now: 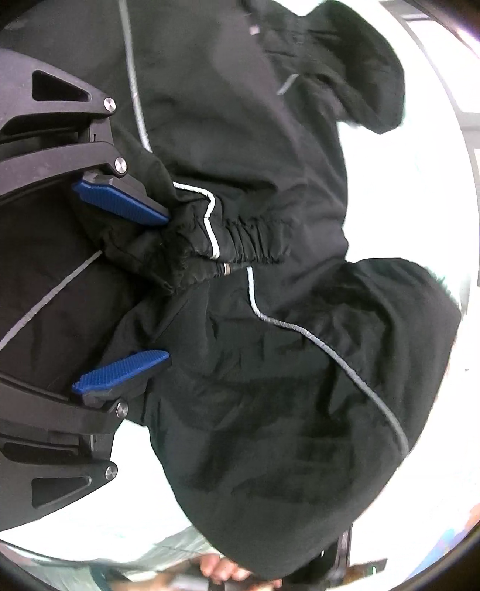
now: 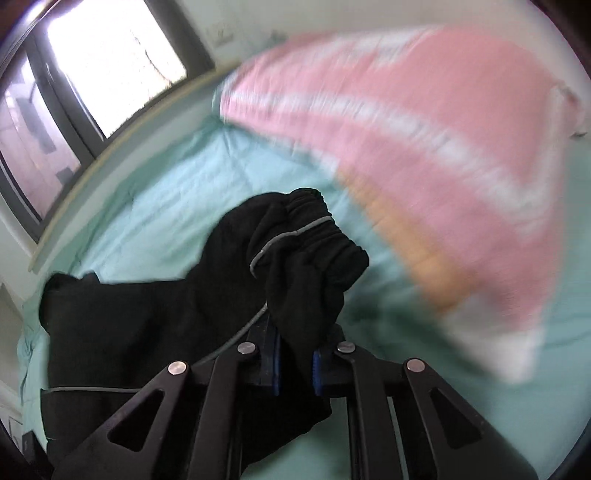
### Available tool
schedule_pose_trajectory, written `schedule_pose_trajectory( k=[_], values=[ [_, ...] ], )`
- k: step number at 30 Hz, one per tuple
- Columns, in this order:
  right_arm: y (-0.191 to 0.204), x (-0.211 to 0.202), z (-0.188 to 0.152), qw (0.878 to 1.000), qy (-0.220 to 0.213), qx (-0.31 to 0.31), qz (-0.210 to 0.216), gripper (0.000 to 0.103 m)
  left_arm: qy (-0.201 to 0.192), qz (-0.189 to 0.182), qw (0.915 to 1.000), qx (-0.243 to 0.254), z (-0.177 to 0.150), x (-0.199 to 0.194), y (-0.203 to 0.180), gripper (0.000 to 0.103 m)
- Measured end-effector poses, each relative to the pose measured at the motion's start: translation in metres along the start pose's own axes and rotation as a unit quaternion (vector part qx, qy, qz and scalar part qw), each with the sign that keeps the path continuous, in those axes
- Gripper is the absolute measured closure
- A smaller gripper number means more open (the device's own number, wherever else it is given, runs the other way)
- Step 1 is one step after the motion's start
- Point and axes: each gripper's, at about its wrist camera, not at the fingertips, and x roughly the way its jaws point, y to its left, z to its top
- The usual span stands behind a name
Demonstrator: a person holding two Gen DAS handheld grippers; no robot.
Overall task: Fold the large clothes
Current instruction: 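Grasp the other sleeve cuff with the right tool and lift it, then fold the lifted sleeve across the jacket body with the right tool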
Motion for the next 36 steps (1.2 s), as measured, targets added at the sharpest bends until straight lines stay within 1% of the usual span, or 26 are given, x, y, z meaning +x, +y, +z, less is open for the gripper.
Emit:
schedule_pose_trajectory(
  k=[1, 3, 4, 5, 6, 7, 8, 9, 10, 11, 12, 13, 14, 16, 18, 19, 20, 21, 23, 25, 28, 30, 33, 34, 36],
  values=[
    [-0.006, -0.014, 0.002, 1.000, -0.010, -0.001, -0.004, 0.088, -0.007, -0.006, 0.9999, -0.005, 0.006, -0.010, -0.003, 0.033],
    [-0.027, -0.057, 0.007, 0.999, -0.040, -0.002, -0.017, 0.088, -0.033, -0.017, 0.9990, -0.027, 0.014, -0.028, -0.006, 0.033],
    [-0.039, -0.079, 0.010, 0.998, -0.052, -0.002, -0.034, 0.088, -0.045, -0.022, 0.9980, -0.039, 0.019, -0.034, -0.007, 0.033],
    [-0.053, -0.101, 0.011, 0.996, -0.065, 0.003, -0.061, 0.088, -0.058, -0.037, 0.9963, -0.052, 0.025, -0.040, -0.010, 0.033],
    [-0.065, -0.116, 0.010, 0.994, -0.073, 0.012, -0.075, 0.088, -0.061, -0.054, 0.9951, -0.056, 0.028, -0.041, -0.013, 0.033],
    [-0.081, -0.132, 0.005, 0.995, -0.072, 0.035, -0.055, 0.088, -0.055, -0.068, 0.9945, -0.058, 0.032, -0.037, -0.017, 0.033],
    [-0.090, -0.138, 0.000, 0.996, -0.064, 0.052, -0.036, 0.088, -0.048, -0.071, 0.9946, -0.057, 0.033, -0.032, -0.024, 0.033],
    [-0.096, -0.139, -0.007, 0.996, -0.055, 0.058, -0.039, 0.088, -0.042, -0.072, 0.9952, -0.051, 0.032, -0.026, -0.033, 0.033],
    [-0.097, -0.138, -0.014, 0.996, -0.047, 0.052, -0.054, 0.088, -0.035, -0.070, 0.9961, -0.040, 0.030, -0.020, -0.043, 0.033],
    [-0.095, -0.134, -0.021, 0.996, -0.041, 0.034, -0.074, 0.088, -0.019, -0.067, 0.9972, -0.027, 0.026, -0.009, -0.051, 0.033],
    [-0.096, -0.127, -0.028, 0.995, -0.034, 0.022, -0.089, 0.088, 0.010, -0.056, 0.9982, -0.015, 0.023, 0.009, -0.058, 0.033],
    [-0.104, -0.126, -0.033, 0.995, -0.024, 0.024, -0.096, 0.088, 0.029, -0.041, 0.9987, -0.007, 0.019, 0.023, -0.061, 0.032],
    [-0.111, -0.118, -0.037, 0.995, -0.012, 0.036, -0.094, 0.088, 0.035, -0.032, 0.9988, -0.003, 0.016, 0.032, -0.063, 0.032],
    [-0.126, -0.098, -0.044, 0.994, 0.012, 0.065, -0.089, 0.088, 0.036, -0.031, 0.9988, 0.000, 0.017, 0.029, -0.066, 0.031],
    [-0.141, -0.080, -0.052, 0.992, 0.042, 0.078, -0.090, 0.088, 0.036, -0.035, 0.9987, 0.006, 0.018, 0.018, -0.068, 0.031],
    [-0.145, -0.075, -0.057, 0.991, 0.052, 0.082, -0.089, 0.088, 0.032, -0.038, 0.9987, 0.009, 0.022, 0.019, -0.059, 0.031],
    [-0.148, -0.072, -0.060, 0.991, 0.058, 0.087, -0.088, 0.088, 0.026, -0.043, 0.9987, 0.011, 0.024, 0.015, -0.052, 0.031],
    [-0.146, -0.073, -0.061, 0.991, 0.054, 0.082, -0.089, 0.088, 0.016, -0.050, 0.9985, 0.012, 0.022, 0.001, -0.049, 0.031],
    [-0.135, -0.080, -0.056, 0.992, 0.042, 0.062, -0.099, 0.088, -0.004, -0.056, 0.9983, 0.013, 0.019, -0.026, -0.041, 0.031],
    [-0.115, -0.092, -0.052, 0.994, 0.025, 0.036, -0.097, 0.088, -0.031, -0.049, 0.9982, 0.014, 0.014, -0.059, -0.028, 0.031],
    [-0.069, -0.119, -0.042, 0.998, -0.010, -0.004, -0.066, 0.088, -0.061, -0.024, 0.9979, 0.004, 0.007, -0.103, -0.002, 0.031],
    [-0.030, -0.137, -0.036, 0.998, -0.032, -0.036, -0.042, 0.088, -0.071, -0.005, 0.9975, -0.007, 0.002, -0.127, 0.018, 0.031],
    [0.028, -0.147, -0.032, 0.996, -0.044, -0.078, -0.019, 0.088, -0.080, 0.025, 0.9963, -0.019, -0.011, -0.160, 0.044, 0.031],
    [0.053, -0.152, -0.034, 0.994, -0.046, -0.099, -0.007, 0.088, -0.085, 0.030, 0.9956, -0.024, -0.017, -0.172, 0.050, 0.031],
    [0.088, -0.159, -0.040, 0.991, -0.050, -0.127, 0.007, 0.088, -0.093, 0.042, 0.9942, -0.034, -0.029, -0.190, 0.071, 0.031]
  ],
)
